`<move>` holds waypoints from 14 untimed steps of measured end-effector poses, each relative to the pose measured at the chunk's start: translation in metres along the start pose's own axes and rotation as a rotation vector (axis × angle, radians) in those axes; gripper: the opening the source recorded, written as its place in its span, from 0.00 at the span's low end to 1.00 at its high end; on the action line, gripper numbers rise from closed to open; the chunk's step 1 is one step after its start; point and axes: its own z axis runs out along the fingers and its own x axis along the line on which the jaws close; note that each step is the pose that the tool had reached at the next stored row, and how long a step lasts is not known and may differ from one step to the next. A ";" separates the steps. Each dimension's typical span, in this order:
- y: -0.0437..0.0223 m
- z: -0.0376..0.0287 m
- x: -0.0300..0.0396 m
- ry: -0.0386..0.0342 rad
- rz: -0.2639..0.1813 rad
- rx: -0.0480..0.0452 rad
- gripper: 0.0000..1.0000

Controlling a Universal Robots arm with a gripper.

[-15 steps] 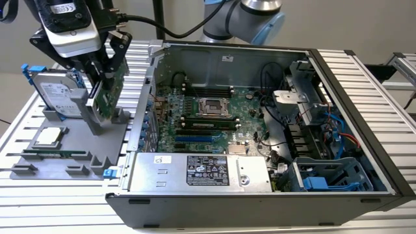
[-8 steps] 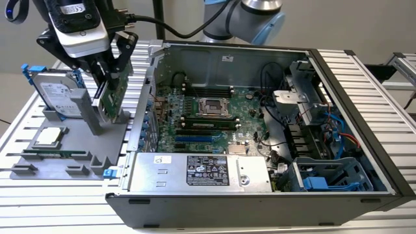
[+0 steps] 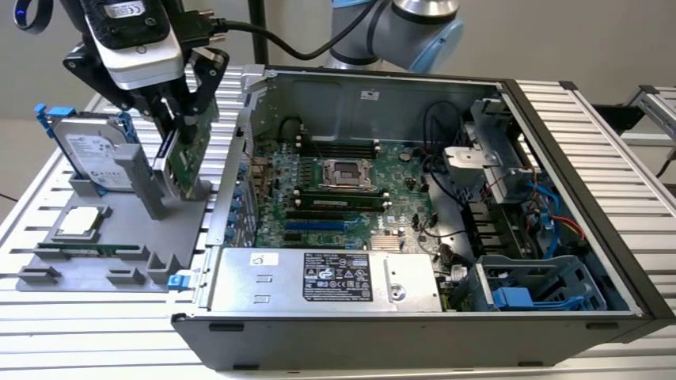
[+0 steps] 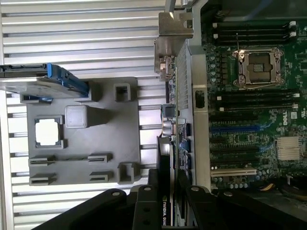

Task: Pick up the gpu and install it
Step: 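Pick up the gpu and move the gpu toward the slot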

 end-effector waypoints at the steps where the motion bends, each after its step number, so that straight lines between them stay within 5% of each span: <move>1: 0.0001 -0.0019 0.0000 0.0012 0.000 0.0002 0.00; 14: 0.0016 -0.0188 -0.0071 0.0096 0.000 0.0099 0.00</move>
